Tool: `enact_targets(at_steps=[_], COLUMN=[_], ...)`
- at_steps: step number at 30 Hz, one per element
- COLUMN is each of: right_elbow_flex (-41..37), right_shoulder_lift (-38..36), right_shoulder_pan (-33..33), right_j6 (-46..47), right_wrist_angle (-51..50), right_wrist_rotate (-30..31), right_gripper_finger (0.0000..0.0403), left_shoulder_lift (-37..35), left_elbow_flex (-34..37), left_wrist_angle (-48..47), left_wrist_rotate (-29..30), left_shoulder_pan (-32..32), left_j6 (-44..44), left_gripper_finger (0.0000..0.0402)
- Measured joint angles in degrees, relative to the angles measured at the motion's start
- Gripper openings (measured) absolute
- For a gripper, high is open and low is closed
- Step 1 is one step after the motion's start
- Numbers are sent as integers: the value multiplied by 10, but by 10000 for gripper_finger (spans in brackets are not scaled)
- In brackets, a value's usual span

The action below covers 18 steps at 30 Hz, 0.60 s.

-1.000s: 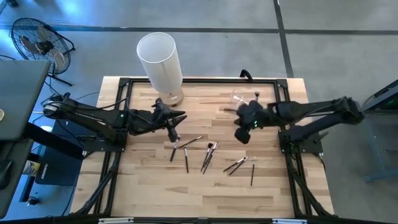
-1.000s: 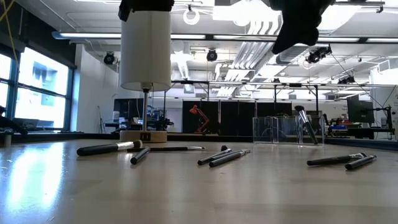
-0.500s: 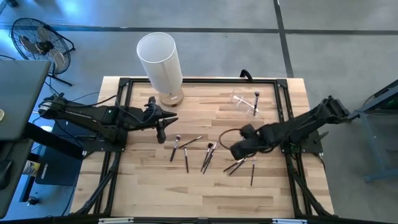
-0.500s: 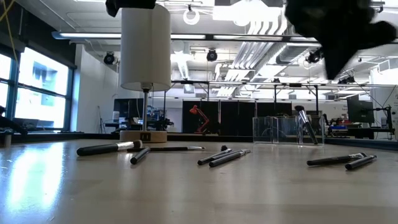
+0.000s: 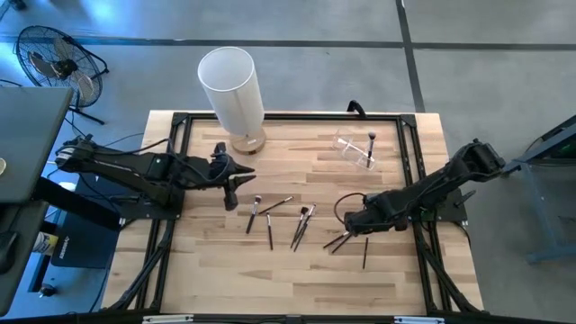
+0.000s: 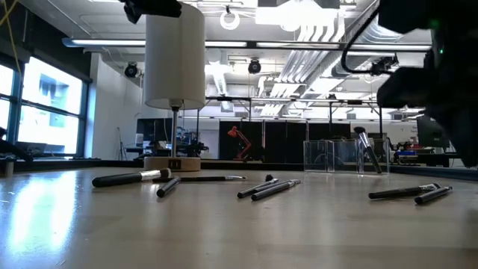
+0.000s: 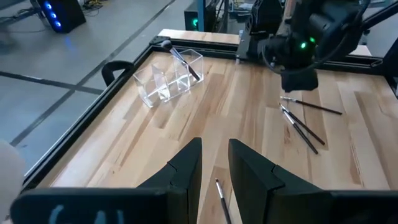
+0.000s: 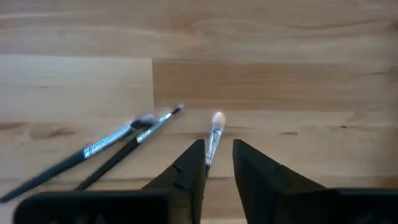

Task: Put items in baskets/containers
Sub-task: Put the foundation brush into the transparent organizer

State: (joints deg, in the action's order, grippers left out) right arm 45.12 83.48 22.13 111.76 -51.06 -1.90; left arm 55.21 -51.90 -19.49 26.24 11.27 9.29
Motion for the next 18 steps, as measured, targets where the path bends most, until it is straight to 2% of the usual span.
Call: enact_targets(at_steps=[7, 18], right_elbow_flex=[-43, -77], right_shoulder_lift=[0, -1], right_shoulder_pan=[0, -7], right_j6=[16, 18], right_wrist_angle=[43, 89], right_wrist_rotate=[-1, 5], right_gripper_finger=[109, 110], left_shoulder_lift=[0, 0], left_elbow_flex=[0, 0], left_wrist_angle=[-1, -2], left_wrist_rotate=[-2, -2], left_shoulder_pan=[0, 0], left_j6=[0, 2], left_gripper_finger=[75, 75])
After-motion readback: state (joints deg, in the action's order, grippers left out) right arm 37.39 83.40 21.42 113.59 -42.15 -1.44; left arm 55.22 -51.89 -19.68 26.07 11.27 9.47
